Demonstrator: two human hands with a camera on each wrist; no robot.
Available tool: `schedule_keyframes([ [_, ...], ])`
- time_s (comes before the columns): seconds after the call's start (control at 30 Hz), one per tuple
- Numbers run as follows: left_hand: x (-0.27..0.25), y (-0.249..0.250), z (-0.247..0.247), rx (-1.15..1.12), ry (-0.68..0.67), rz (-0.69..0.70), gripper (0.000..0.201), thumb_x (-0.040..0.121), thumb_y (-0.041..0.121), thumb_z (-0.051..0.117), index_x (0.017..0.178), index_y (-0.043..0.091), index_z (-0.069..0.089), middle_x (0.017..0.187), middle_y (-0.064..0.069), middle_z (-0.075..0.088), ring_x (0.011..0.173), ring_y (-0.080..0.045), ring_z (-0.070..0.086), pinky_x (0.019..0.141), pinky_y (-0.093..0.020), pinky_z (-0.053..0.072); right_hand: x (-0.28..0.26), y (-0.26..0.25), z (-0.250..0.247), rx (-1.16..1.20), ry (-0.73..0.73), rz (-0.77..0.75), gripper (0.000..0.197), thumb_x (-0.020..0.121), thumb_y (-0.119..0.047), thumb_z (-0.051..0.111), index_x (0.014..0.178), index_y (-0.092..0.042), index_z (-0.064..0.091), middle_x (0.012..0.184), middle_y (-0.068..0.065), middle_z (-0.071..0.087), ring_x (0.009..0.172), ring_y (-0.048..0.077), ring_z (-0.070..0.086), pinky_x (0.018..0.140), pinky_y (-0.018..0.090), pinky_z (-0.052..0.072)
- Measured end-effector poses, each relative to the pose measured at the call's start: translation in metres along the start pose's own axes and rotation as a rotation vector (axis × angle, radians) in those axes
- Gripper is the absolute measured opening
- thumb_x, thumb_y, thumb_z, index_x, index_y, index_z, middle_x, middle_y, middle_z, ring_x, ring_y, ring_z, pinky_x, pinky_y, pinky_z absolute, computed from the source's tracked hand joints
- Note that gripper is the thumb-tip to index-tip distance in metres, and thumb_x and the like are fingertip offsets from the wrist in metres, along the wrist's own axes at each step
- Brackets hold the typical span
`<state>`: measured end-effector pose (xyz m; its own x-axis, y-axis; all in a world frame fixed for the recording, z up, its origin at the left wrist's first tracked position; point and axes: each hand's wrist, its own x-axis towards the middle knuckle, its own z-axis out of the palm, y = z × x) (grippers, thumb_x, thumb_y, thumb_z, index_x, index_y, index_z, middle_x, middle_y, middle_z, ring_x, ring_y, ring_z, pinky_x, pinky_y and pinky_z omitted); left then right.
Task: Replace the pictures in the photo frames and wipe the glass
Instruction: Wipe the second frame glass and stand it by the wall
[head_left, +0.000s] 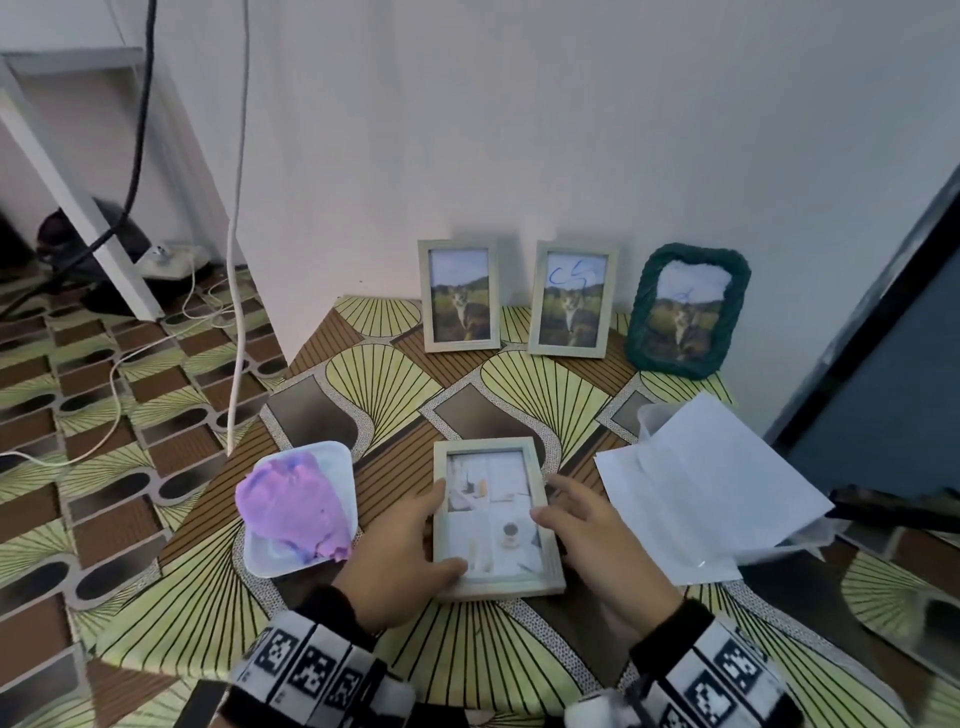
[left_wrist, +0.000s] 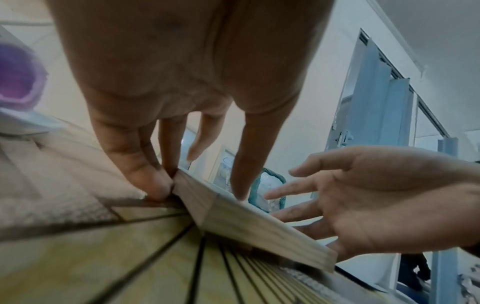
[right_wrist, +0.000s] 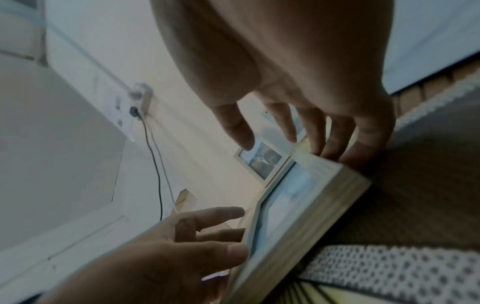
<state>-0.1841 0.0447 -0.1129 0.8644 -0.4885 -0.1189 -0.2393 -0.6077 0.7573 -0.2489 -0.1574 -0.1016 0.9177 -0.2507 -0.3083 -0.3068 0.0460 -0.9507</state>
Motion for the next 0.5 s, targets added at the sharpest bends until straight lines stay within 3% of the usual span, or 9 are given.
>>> schedule_keyframes([
  [0.1,-0.006,0.007,-0.002,-0.205,0.102,0.07,0.068,0.074,0.008,0.072,0.128,0.045,0.051,0.112,0.011,0.071,0.103,-0.01,0.067,0.089,-0.036,0.057,-0.004,-0.001,-0.002,0.174,0.074,0.011,0.028,0.093,-0.005,0.06,0.115,-0.023,0.062,0.1,-0.004,0.072,0.086,0.008,0.072,0.064,0.021,0.055],
  [0.2,-0.008,0.019,-0.008,-0.428,0.186,0.092,0.063,0.082,-0.009,0.068,0.124,0.036,0.055,0.112,0.011,0.073,0.101,-0.012,0.069,0.084,-0.028,0.058,-0.007,-0.009,-0.011,0.399,0.11,0.019,0.045,0.091,0.002,0.061,0.132,-0.013,0.049,0.12,0.014,0.066,0.108,0.026,0.066,0.093,0.043,0.054],
  [0.27,-0.007,0.028,-0.014,-0.613,0.185,0.076,0.06,0.08,-0.015,0.067,0.127,0.022,0.057,0.115,0.01,0.072,0.101,-0.013,0.07,0.077,-0.022,0.057,-0.009,-0.019,-0.018,0.537,0.065,0.036,0.043,0.091,0.004,0.059,0.132,-0.006,0.049,0.123,0.023,0.064,0.102,0.028,0.066,0.091,0.046,0.054],
  [0.37,-0.006,0.044,-0.03,-0.884,0.143,0.009,0.06,0.077,-0.014,0.068,0.131,0.007,0.055,0.122,-0.001,0.069,0.108,-0.031,0.067,0.079,-0.035,0.061,-0.013,-0.037,-0.029,0.598,-0.06,0.048,0.033,0.093,0.003,0.053,0.125,-0.001,0.057,0.116,0.023,0.069,0.086,0.025,0.069,0.076,0.044,0.056],
  [0.43,-0.008,0.052,-0.041,-0.909,0.102,0.011,0.063,0.074,-0.012,0.07,0.133,0.006,0.055,0.126,-0.007,0.066,0.112,-0.041,0.063,0.085,-0.042,0.058,-0.016,-0.048,-0.034,0.598,-0.143,0.037,0.032,0.096,0.0,0.051,0.127,-0.005,0.057,0.114,0.023,0.07,0.095,0.033,0.07,0.078,0.05,0.058],
  [0.5,-0.01,0.061,-0.05,-0.891,0.072,0.042,0.065,0.072,-0.01,0.071,0.132,0.01,0.058,0.126,-0.011,0.064,0.109,-0.04,0.065,0.083,-0.042,0.059,-0.02,-0.059,-0.038,0.575,-0.201,0.028,0.035,0.098,-0.003,0.05,0.131,-0.011,0.054,0.119,0.024,0.067,0.113,0.043,0.062,0.09,0.059,0.054],
])
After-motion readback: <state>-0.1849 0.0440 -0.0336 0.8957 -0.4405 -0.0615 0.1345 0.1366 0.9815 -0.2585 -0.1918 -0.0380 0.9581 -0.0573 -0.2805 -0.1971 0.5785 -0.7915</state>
